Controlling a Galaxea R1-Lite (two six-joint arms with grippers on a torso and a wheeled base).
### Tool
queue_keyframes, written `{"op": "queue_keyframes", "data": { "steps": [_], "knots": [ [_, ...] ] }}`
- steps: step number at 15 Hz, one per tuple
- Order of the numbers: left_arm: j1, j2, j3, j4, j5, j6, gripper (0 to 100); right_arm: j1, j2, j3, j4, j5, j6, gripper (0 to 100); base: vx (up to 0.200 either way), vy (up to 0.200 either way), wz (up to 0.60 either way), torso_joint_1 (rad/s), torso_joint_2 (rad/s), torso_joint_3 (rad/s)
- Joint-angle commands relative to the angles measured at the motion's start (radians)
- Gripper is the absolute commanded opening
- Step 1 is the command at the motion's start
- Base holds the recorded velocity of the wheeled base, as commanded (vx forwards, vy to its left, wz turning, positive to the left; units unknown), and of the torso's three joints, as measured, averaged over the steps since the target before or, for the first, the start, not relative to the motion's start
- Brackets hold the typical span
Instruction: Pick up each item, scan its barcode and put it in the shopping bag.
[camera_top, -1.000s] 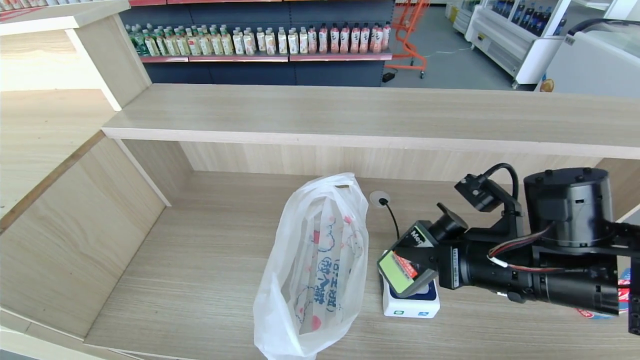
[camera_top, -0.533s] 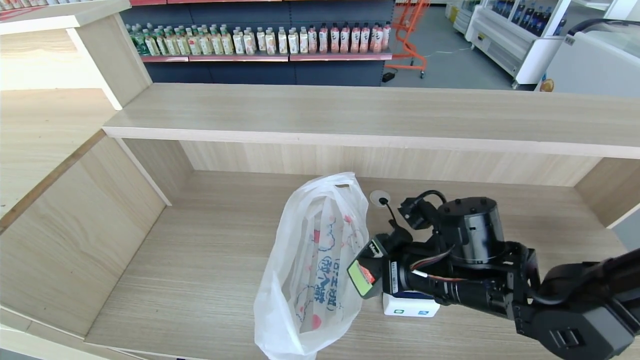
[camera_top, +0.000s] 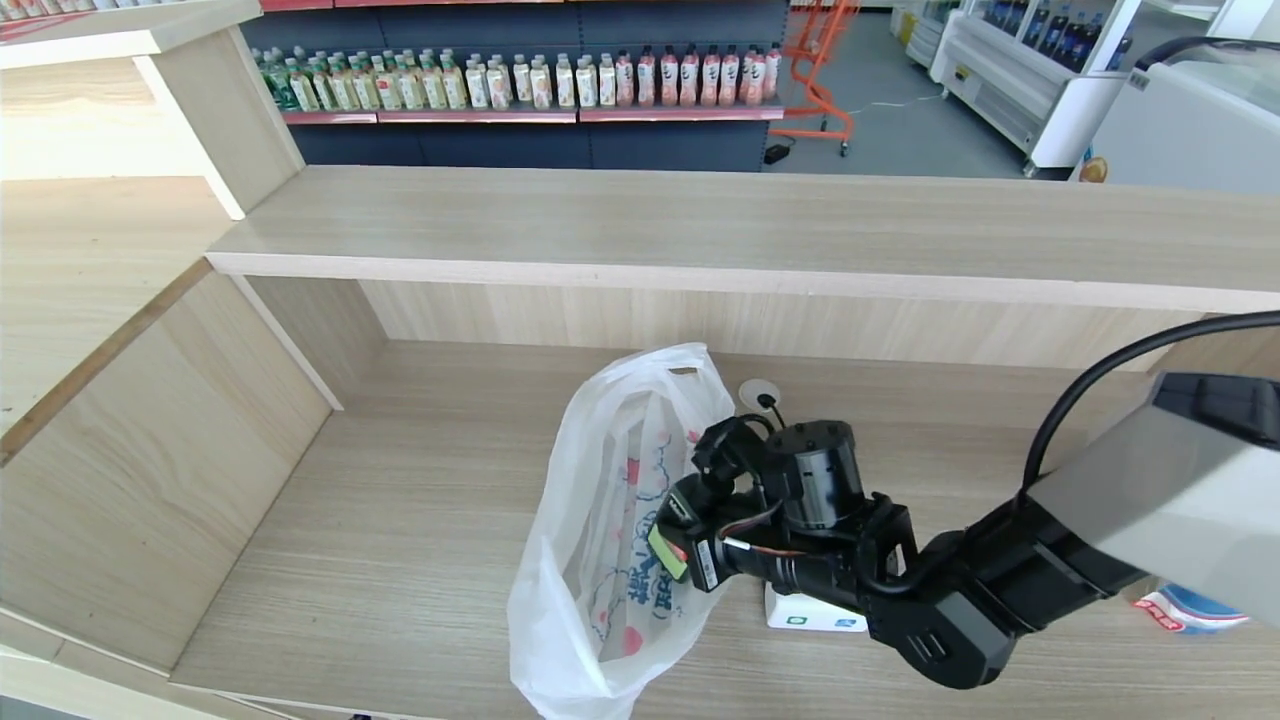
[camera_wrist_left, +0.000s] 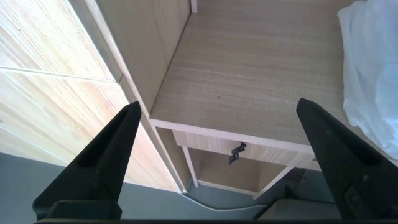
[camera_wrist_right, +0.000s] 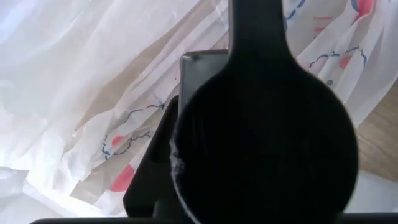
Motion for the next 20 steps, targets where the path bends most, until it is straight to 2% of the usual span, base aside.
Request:
{"op": "queue_keyframes", "data": {
  "steps": [1, 2, 3, 6, 10, 11, 13, 14, 16, 18, 20],
  "knots": [
    [0.0, 0.002, 0.0, 0.0, 0.001, 0.0, 100, 0.003, 0.068, -0.052, -0.001, 0.001, -0.023, 0, 0.0, 0.0, 0.0, 0.0, 0.0, 0.0],
    [0.0, 0.002, 0.0, 0.0, 0.001, 0.0, 100, 0.003, 0.071, -0.067, -0.002, 0.002, -0.028, 0, 0.0, 0.0, 0.0, 0.0, 0.0, 0.0],
    [0.0, 0.002, 0.0, 0.0, 0.001, 0.0, 100, 0.003, 0.078, -0.092, -0.001, 0.001, -0.032, 100, 0.0, 0.0, 0.0, 0.0, 0.0, 0.0],
    [0.0, 0.002, 0.0, 0.0, 0.001, 0.0, 100, 0.0, 0.076, -0.125, -0.001, 0.002, 0.003, 100, 0.0, 0.0, 0.0, 0.0, 0.0, 0.0],
    [0.0, 0.002, 0.0, 0.0, 0.001, -0.002, 100, -0.037, -0.013, -0.118, 0.008, 0.037, 0.261, 100, 0.0, 0.0, 0.0, 0.0, 0.0, 0.0],
    [0.0, 0.002, 0.0, 0.0, 0.001, 0.0, 100, -0.047, -0.06, -0.108, 0.019, 0.073, 0.322, 100, 0.0, 0.0, 0.0, 0.0, 0.0, 0.0],
    [0.0, 0.002, 0.0, 0.0, 0.001, 0.0, 100, -0.06, -0.211, -0.079, 0.11, 0.159, 0.364, 100, 0.0, 0.0, 0.0, 0.0, 0.0, 0.0],
    [0.0, 0.002, 0.0, 0.0, 0.001, 0.0, 100, -0.06, -0.286, -0.052, 0.157, 0.165, 0.406, 100, 0.0, 0.0, 0.0, 0.0, 0.0, 0.0],
    [0.0, 0.002, 0.0, 0.0, 0.001, 0.0, 100, -0.067, -0.413, 0.024, 0.215, 0.166, 0.417, 100, 0.0, 0.0, 0.0, 0.0, 0.0, 0.0],
    [0.0, 0.002, 0.0, 0.0, 0.001, 0.0, 100, -0.119, -0.576, 0.154, 0.254, 0.166, 0.405, 100, 0.0, 0.0, 0.0, 0.0, 0.0, 0.0],
    [0.0, 0.002, 0.0, 0.0, 0.001, 0.0, 100, -0.201, -0.746, 0.244, 0.344, 0.166, 0.301, 100, 0.0, 0.0, 0.0, 0.0, 0.0, 0.0]
  ]
}}
